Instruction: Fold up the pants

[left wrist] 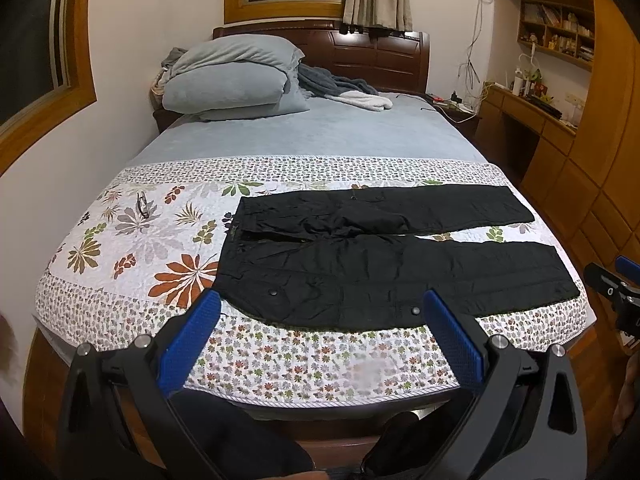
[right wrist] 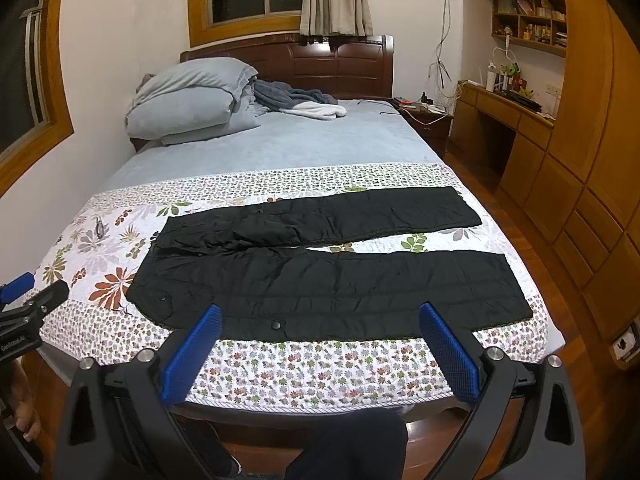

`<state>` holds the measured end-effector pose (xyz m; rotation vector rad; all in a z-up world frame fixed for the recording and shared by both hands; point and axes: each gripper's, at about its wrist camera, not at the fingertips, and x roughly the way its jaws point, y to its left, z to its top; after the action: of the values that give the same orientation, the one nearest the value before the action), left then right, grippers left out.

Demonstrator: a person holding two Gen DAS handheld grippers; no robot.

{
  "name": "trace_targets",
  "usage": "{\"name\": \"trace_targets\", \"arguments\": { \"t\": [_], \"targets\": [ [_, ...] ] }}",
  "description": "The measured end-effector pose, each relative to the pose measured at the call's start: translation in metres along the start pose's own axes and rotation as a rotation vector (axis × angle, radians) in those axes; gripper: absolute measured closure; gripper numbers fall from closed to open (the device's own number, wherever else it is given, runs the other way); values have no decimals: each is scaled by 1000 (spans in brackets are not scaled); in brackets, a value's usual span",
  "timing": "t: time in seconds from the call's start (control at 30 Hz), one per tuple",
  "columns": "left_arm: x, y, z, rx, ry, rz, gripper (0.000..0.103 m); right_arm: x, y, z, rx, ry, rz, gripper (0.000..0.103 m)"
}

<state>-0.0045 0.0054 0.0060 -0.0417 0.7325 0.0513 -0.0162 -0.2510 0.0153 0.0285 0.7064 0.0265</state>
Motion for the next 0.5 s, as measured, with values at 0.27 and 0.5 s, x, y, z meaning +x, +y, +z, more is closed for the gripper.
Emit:
{"name": "trace_targets", "arguments": {
  "t": [0.27,0.5],
  "targets": [
    [-1,0,0,0,-2,1,3,1,2,1,-2,-1,-2,3],
    [-1,1,0,1,-2,2,3,1,2,0,-1,-1,-1,3]
  ]
}}
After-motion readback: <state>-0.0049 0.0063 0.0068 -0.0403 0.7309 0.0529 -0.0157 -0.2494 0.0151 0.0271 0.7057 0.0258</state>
